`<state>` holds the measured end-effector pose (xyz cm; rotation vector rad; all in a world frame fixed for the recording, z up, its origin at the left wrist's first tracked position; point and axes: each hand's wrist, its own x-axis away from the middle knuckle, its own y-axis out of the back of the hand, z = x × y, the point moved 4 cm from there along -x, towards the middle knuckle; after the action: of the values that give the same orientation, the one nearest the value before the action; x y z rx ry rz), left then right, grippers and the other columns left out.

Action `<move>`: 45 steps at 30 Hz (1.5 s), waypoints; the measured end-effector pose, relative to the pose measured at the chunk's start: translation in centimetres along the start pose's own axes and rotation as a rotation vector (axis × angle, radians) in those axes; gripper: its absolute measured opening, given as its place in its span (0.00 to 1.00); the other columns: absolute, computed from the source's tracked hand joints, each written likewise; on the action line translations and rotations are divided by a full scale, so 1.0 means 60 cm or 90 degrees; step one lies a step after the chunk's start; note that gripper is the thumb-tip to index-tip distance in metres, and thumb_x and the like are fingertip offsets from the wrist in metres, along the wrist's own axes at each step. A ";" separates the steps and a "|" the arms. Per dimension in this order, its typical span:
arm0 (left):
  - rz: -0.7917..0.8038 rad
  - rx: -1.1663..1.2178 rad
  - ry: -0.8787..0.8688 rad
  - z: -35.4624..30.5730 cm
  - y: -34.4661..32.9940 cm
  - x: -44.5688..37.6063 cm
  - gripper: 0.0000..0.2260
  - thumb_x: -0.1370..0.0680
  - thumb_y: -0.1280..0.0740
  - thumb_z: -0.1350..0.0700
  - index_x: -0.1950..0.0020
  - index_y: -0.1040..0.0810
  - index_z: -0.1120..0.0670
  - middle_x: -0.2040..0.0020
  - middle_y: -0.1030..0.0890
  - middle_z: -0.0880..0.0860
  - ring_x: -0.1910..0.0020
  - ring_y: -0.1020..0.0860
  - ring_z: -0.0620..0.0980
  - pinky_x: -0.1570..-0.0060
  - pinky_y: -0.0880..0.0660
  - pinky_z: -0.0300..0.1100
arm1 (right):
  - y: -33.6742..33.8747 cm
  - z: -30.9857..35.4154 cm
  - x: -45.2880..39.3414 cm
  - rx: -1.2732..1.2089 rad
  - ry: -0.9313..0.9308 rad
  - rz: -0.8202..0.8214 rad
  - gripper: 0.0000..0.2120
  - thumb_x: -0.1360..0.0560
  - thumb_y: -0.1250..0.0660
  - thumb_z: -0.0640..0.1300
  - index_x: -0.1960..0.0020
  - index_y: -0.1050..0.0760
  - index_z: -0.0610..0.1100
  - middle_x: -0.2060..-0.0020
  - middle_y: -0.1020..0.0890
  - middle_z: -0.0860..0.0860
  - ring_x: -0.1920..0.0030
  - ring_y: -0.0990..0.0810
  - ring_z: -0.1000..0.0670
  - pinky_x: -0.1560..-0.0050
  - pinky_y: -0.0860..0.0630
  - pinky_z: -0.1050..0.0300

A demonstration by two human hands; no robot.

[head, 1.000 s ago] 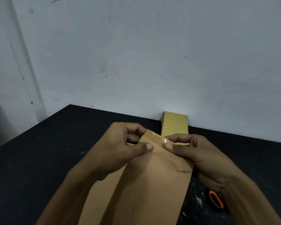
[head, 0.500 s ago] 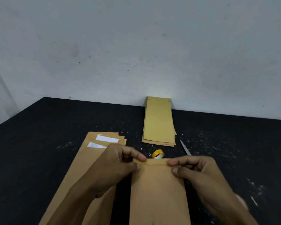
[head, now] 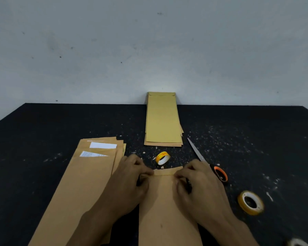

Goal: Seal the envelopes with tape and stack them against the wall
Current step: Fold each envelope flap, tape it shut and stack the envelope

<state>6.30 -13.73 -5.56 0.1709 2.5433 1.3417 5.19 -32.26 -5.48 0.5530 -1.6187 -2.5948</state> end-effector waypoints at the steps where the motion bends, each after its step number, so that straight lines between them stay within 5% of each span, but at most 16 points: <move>1: -0.006 -0.007 -0.006 0.000 0.001 0.000 0.13 0.23 0.31 0.57 0.39 0.18 0.46 0.48 0.31 0.41 0.44 0.34 0.40 0.48 0.35 0.28 | 0.000 0.000 0.000 0.010 0.000 -0.019 0.06 0.30 0.26 0.43 0.53 0.15 0.51 0.54 0.24 0.56 0.54 0.28 0.55 0.63 0.36 0.69; 7: 0.017 -0.047 0.008 -0.011 0.009 -0.019 0.08 0.23 0.31 0.56 0.47 0.15 0.47 0.52 0.28 0.40 0.49 0.30 0.39 0.54 0.35 0.26 | -0.006 0.007 0.001 0.035 0.072 -0.070 0.07 0.31 0.33 0.42 0.57 0.17 0.49 0.58 0.18 0.56 0.56 0.23 0.52 0.61 0.25 0.59; 12: -0.138 0.143 0.109 -0.043 0.029 -0.057 0.10 0.22 0.31 0.50 0.59 0.19 0.54 0.65 0.19 0.47 0.62 0.22 0.41 0.63 0.27 0.32 | -0.013 0.006 0.004 -0.016 0.053 -0.077 0.17 0.26 0.46 0.49 0.57 0.19 0.49 0.59 0.19 0.56 0.58 0.25 0.52 0.62 0.25 0.56; 16: 0.065 0.156 0.279 -0.042 -0.002 -0.110 0.23 0.22 0.32 0.43 0.63 0.26 0.61 0.67 0.28 0.55 0.66 0.27 0.53 0.62 0.29 0.46 | -0.020 0.002 0.004 -0.008 0.050 -0.084 0.16 0.26 0.44 0.48 0.58 0.18 0.48 0.59 0.20 0.55 0.59 0.26 0.52 0.63 0.29 0.57; 21: 0.215 0.110 0.343 -0.064 -0.019 -0.137 0.17 0.20 0.33 0.46 0.45 0.22 0.60 0.59 0.27 0.53 0.63 0.29 0.49 0.68 0.33 0.42 | -0.023 0.002 0.003 -0.001 0.048 -0.083 0.17 0.26 0.45 0.48 0.57 0.17 0.48 0.59 0.20 0.55 0.59 0.26 0.52 0.63 0.28 0.56; 24: 0.228 0.118 0.360 -0.076 -0.020 -0.146 0.06 0.20 0.31 0.54 0.52 0.20 0.56 0.58 0.24 0.54 0.64 0.28 0.48 0.71 0.31 0.40 | -0.021 0.002 0.004 0.001 0.042 -0.076 0.14 0.27 0.41 0.46 0.56 0.17 0.48 0.60 0.21 0.55 0.59 0.27 0.52 0.63 0.30 0.58; 29: 0.190 0.174 0.409 -0.070 -0.015 -0.154 0.10 0.23 0.29 0.55 0.63 0.22 0.57 0.67 0.22 0.52 0.67 0.26 0.49 0.71 0.25 0.40 | -0.020 0.000 0.001 -0.022 0.046 -0.054 0.15 0.27 0.42 0.47 0.54 0.17 0.48 0.57 0.20 0.54 0.56 0.26 0.51 0.61 0.26 0.54; 34: 0.168 0.223 0.443 -0.063 -0.007 -0.155 0.11 0.23 0.30 0.55 0.61 0.23 0.60 0.61 0.18 0.59 0.70 0.26 0.51 0.74 0.27 0.39 | -0.015 0.001 0.000 -0.053 0.040 -0.037 0.10 0.28 0.37 0.44 0.54 0.17 0.48 0.55 0.20 0.55 0.54 0.26 0.52 0.58 0.28 0.57; 39: 0.195 0.244 0.474 -0.064 0.000 -0.151 0.11 0.20 0.36 0.54 0.48 0.22 0.62 0.59 0.15 0.63 0.72 0.26 0.50 0.74 0.30 0.38 | -0.006 0.001 -0.002 -0.078 0.051 0.008 0.08 0.24 0.34 0.44 0.49 0.17 0.49 0.48 0.21 0.55 0.48 0.27 0.51 0.51 0.28 0.55; 45: 0.215 0.328 0.509 -0.064 0.006 -0.141 0.10 0.18 0.40 0.57 0.46 0.21 0.60 0.60 0.16 0.60 0.63 0.24 0.52 0.65 0.27 0.43 | 0.005 0.003 0.001 -0.087 0.063 0.033 0.08 0.23 0.34 0.44 0.47 0.18 0.48 0.45 0.21 0.53 0.46 0.29 0.50 0.48 0.28 0.54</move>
<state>13.32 -18.45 -1.74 0.1918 3.6534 0.9207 5.01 -32.26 -5.15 0.6103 -1.3949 -2.5720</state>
